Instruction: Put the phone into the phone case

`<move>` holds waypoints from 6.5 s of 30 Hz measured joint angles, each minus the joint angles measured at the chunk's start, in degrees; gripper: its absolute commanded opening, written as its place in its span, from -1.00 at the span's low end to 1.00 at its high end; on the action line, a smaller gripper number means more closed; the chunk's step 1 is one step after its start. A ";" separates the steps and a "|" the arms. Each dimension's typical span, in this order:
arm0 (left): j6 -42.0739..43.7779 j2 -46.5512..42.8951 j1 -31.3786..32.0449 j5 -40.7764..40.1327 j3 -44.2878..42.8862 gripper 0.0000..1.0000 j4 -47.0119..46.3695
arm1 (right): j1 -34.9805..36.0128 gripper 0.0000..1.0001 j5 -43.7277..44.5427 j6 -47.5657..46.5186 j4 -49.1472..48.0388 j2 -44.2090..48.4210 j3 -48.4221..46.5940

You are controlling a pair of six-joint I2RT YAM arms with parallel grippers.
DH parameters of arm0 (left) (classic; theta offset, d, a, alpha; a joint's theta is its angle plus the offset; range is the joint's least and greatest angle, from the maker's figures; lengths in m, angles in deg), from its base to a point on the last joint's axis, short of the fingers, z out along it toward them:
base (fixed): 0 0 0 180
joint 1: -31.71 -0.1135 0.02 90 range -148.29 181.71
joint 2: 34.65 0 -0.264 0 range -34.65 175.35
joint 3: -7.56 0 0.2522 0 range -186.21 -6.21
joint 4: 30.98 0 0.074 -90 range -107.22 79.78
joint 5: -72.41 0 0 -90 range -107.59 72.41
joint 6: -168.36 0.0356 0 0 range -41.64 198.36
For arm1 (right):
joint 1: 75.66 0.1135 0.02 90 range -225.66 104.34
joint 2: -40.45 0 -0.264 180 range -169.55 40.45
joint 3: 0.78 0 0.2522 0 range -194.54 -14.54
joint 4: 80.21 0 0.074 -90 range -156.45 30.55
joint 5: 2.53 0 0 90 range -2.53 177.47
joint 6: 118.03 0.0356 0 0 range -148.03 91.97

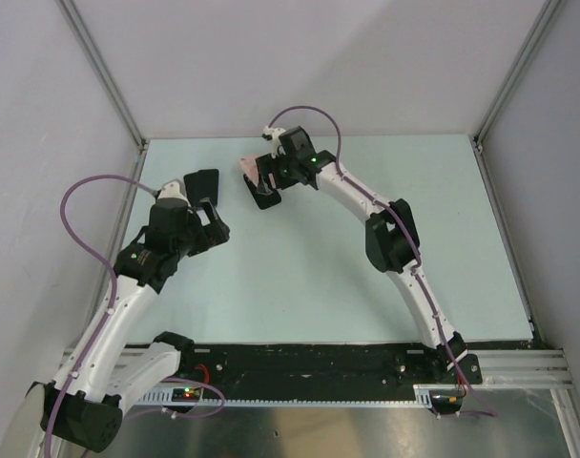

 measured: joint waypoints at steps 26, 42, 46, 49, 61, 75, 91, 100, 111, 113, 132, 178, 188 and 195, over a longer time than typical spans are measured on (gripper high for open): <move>-7.06 5.55 -0.09 5.42 2.56 0.97 -5.35 | -8.04 0.15 -30.47 64.48 -60.46 37.07 85.48; -10.25 8.48 -0.09 5.88 4.52 0.97 -9.53 | -8.07 0.49 -26.05 97.37 -97.31 33.38 102.51; -10.51 9.40 -0.09 5.86 4.52 0.97 -9.66 | -8.61 0.63 -23.67 99.03 -99.49 33.40 104.78; -10.56 10.08 -0.09 5.86 4.52 0.97 -9.92 | -9.44 0.69 -22.53 99.65 -99.93 33.81 106.12; -12.07 15.19 -0.09 4.85 1.49 0.97 -10.36 | -11.50 0.80 -21.73 98.49 -88.78 40.46 109.77; -1.20 43.41 -4.57 -7.58 -28.41 0.97 -11.74 | -10.19 0.86 -13.29 66.34 -44.57 64.08 97.35; 16.68 72.15 -15.19 -2.62 -47.56 0.97 -8.22 | -10.32 0.91 -6.19 36.39 -20.92 74.69 87.45; 16.81 78.68 -15.50 0.00 -57.64 0.97 -1.81 | -10.29 0.90 -6.45 33.86 -19.39 74.90 85.85; 15.96 83.23 -16.28 0.04 -61.99 0.97 5.27 | -10.23 0.90 -7.08 33.44 -18.71 75.12 85.85; 15.89 83.93 -16.35 0.07 -62.86 0.97 6.25 | -10.19 0.90 -7.15 33.44 -18.56 75.23 85.85; 13.55 85.48 -16.39 1.16 -65.75 0.65 10.03 | -9.77 0.87 -7.98 33.44 -18.45 75.28 85.85; -12.00 46.14 0.46 10.38 -6.08 0.01 -6.73 | 4.98 0.73 -8.20 32.33 -40.74 46.95 83.52; -16.41 41.40 3.56 16.50 -1.57 0.01 -11.45 | 10.32 0.60 -8.41 34.62 -50.14 37.42 80.85; -16.79 40.76 3.96 19.15 -0.57 0.02 -13.53 | 10.64 0.44 -8.96 37.46 -56.41 31.71 78.95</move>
